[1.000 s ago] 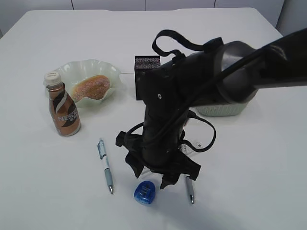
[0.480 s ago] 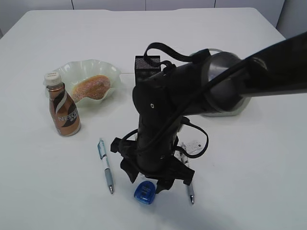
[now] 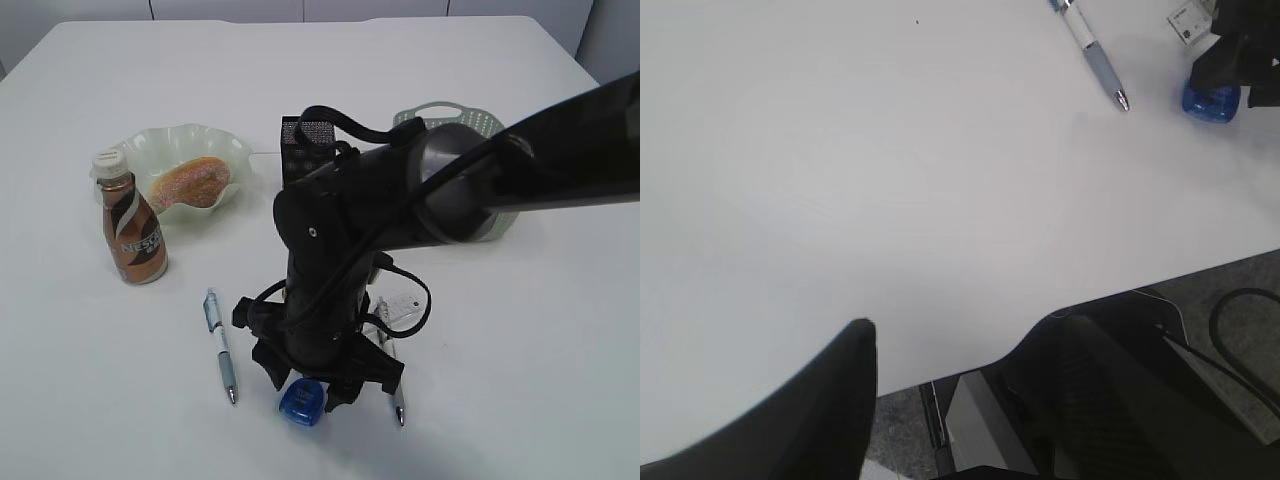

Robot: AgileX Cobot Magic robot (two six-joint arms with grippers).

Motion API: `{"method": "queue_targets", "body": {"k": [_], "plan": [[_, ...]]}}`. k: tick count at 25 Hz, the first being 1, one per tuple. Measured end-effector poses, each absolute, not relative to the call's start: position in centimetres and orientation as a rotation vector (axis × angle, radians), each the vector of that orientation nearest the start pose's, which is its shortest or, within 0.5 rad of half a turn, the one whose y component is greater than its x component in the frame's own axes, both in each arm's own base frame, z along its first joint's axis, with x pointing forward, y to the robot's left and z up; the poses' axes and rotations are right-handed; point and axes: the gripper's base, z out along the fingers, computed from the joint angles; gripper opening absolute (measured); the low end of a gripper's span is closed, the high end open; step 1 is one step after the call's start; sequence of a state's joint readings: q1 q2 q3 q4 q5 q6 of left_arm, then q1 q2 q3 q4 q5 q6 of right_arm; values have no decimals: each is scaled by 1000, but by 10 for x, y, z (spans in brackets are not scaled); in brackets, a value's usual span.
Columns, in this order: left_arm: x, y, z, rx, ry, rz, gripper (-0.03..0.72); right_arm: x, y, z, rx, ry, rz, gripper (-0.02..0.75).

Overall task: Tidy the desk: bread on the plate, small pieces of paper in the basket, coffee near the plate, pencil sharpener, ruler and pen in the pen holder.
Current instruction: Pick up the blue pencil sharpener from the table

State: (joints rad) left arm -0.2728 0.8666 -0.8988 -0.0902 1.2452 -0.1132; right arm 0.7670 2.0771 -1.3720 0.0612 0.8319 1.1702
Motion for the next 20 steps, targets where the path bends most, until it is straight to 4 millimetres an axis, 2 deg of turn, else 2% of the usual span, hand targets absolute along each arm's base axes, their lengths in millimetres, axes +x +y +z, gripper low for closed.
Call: {"method": "queue_targets", "body": {"k": [20], "plan": [[125, -43, 333, 204, 2704, -235, 430, 286, 282, 122, 687, 3041, 178, 452]]}}
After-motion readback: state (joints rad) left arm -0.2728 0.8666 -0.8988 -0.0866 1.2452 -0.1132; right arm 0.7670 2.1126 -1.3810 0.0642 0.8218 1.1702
